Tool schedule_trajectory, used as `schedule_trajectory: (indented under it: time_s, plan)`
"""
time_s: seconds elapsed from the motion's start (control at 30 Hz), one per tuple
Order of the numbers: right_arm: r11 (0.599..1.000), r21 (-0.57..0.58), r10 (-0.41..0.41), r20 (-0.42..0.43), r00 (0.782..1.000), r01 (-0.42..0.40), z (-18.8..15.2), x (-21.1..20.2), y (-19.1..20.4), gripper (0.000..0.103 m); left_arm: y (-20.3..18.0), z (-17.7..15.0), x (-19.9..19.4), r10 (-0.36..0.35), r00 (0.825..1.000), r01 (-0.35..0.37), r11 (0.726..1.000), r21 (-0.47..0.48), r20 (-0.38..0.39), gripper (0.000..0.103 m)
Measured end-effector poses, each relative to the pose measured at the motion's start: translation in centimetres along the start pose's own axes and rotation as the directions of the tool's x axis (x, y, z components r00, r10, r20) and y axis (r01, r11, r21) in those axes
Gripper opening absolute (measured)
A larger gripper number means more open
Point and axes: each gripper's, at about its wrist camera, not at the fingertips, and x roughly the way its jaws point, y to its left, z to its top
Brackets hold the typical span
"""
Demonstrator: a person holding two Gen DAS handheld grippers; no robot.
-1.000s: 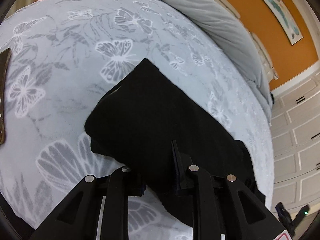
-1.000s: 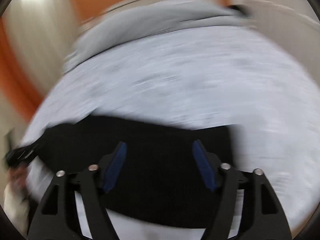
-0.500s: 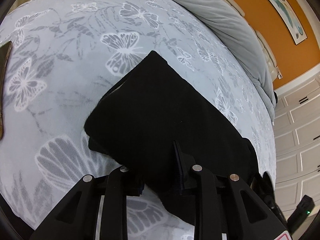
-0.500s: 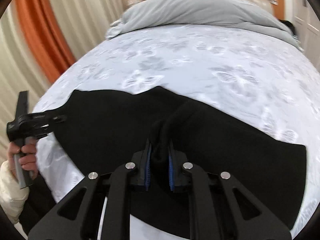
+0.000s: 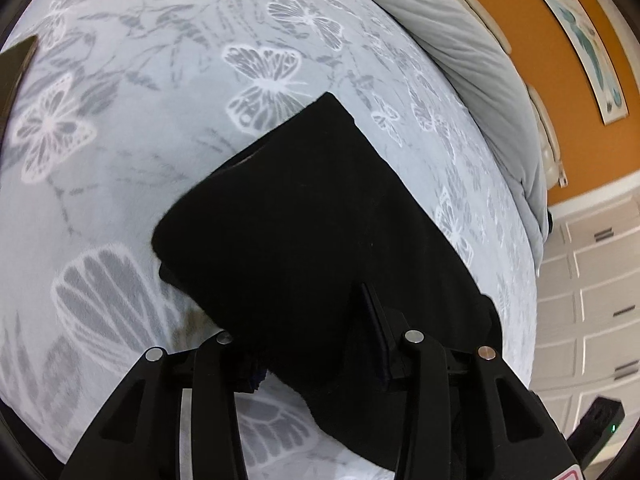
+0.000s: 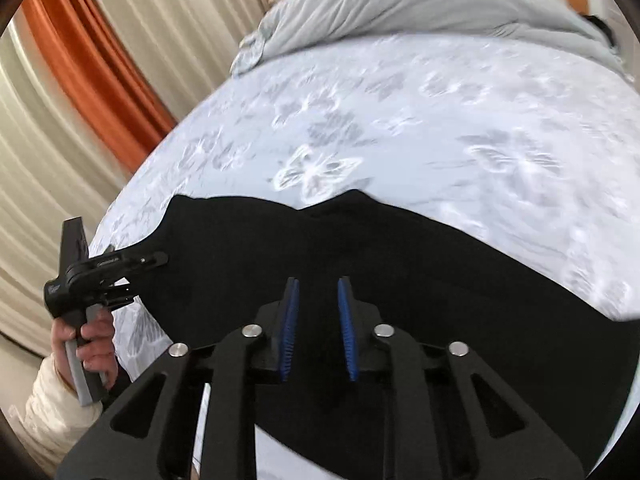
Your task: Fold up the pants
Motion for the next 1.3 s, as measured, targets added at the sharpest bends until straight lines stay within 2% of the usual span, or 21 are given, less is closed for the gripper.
schedule_trajectory:
  time_s: [0.13,0.23,0.33,0.4,0.43,0.57,0.63,0.67,0.7,0.77,0.83,0.87,0.93,1.0,1.07,1.1,1.13,1.17,1.23,1.27,1.3]
  plan:
    - [0.991,-0.006,-0.136,-0.096,0.986,0.136,3.0,8.4,-0.1,0.011,0.4,0.0,0.0,0.001,1.000,-0.001,1.000,-0.017,0.004,0.038]
    - [0.988,0.053,-0.145,-0.026,0.989,0.146,4.8,10.7,-1.2,0.000,0.8,0.1,0.0,-0.010,1.000,0.009,1.000,-0.007,-0.007,0.038]
    - [0.984,0.116,-0.130,-0.059,0.990,0.136,6.5,12.1,-2.2,0.000,0.8,0.2,0.2,-0.011,1.000,0.011,1.000,0.014,-0.014,0.039]
    - [0.987,0.139,-0.071,-0.054,0.996,0.078,6.9,10.2,-2.3,0.000,0.7,0.4,0.5,-0.009,1.000,0.010,1.000,0.022,-0.022,0.042]
    - [0.989,0.133,-0.059,-0.001,0.998,0.059,6.9,7.8,-2.2,0.000,0.6,0.5,0.6,-0.013,1.000,0.014,1.000,0.018,-0.025,0.046]
    - [0.991,0.105,-0.091,0.081,0.993,0.083,5.3,0.3,-2.8,0.008,0.5,0.6,0.6,-0.018,1.000,0.018,1.000,0.005,-0.017,0.046]
    - [0.988,0.114,-0.111,0.075,0.991,0.102,2.7,-2.9,-3.9,0.008,0.4,0.6,0.5,-0.026,1.000,0.026,1.000,0.008,-0.005,0.022]
    - [0.986,0.127,-0.120,0.079,0.990,0.110,1.7,-3.9,-4.5,0.009,0.2,0.7,0.4,-0.036,0.999,0.036,0.999,0.013,-0.004,0.020]
    - [0.981,0.150,-0.135,0.081,0.988,0.122,0.6,-4.8,-5.4,0.011,0.0,0.8,0.3,-0.036,0.999,0.036,0.999,0.017,0.005,0.018]
    - [0.950,0.230,-0.231,0.056,0.971,0.213,-2.2,-6.5,-8.0,0.040,-1.0,0.8,-0.6,-0.034,0.998,0.032,0.999,0.044,0.045,0.017]
    - [0.922,0.257,-0.309,0.035,0.950,0.291,-3.0,-7.7,-9.8,0.040,-3.1,0.7,-1.8,-0.034,0.995,0.025,0.995,0.094,0.099,0.016]
    - [0.924,0.255,-0.307,0.047,0.951,0.286,-3.3,-8.4,-9.8,0.040,-5.4,0.4,-3.0,-0.046,0.989,0.023,0.987,0.157,0.142,0.016]
    - [0.932,0.282,-0.262,0.095,0.960,0.227,-3.9,-10.4,-11.1,0.040,-11.1,-1.4,-5.8,-0.112,0.971,0.039,0.946,0.323,0.212,0.016]
    - [0.924,0.329,-0.241,0.109,0.964,0.194,-4.9,-11.6,-12.4,0.043,-15.8,-4.4,-7.7,-0.226,0.952,0.110,0.883,0.457,0.207,0.019]
    - [0.913,0.364,-0.231,0.094,0.968,0.183,-5.7,-12.0,-13.8,0.043,-20.7,-8.6,-7.7,-0.316,0.941,0.191,0.792,0.579,0.122,0.030]
    - [0.907,0.380,-0.226,0.076,0.971,0.182,-6.1,-11.8,-14.6,0.043,-22.5,-11.0,-6.5,-0.324,0.945,0.221,0.749,0.625,0.054,0.049]
    - [0.904,0.388,-0.222,0.066,0.973,0.180,-6.1,-11.7,-15.1,0.043,-23.3,-12.3,-5.3,-0.318,0.948,0.238,0.725,0.647,0.007,0.072]
    - [0.898,0.404,-0.210,0.049,0.977,0.172,-6.4,-11.5,-15.8,0.044,-24.1,-14.7,-2.8,-0.285,0.956,0.249,0.688,0.682,-0.062,0.077]
    - [0.896,0.421,-0.174,0.039,0.984,0.142,-6.8,-11.3,-16.4,0.044,-24.1,-17.8,1.4,-0.179,0.973,0.229,0.640,0.734,-0.148,0.080]
    - [0.897,0.429,-0.132,0.038,0.990,0.104,-7.0,-11.1,-16.7,0.045,-23.7,-19.2,3.8,-0.087,0.973,0.222,0.618,0.754,-0.215,0.080]
    - [0.898,0.433,-0.098,0.038,0.995,0.072,-7.2,-11.0,-16.8,0.047,-23.0,-20.0,5.3,-0.038,0.961,0.237,0.620,0.748,-0.273,0.080]
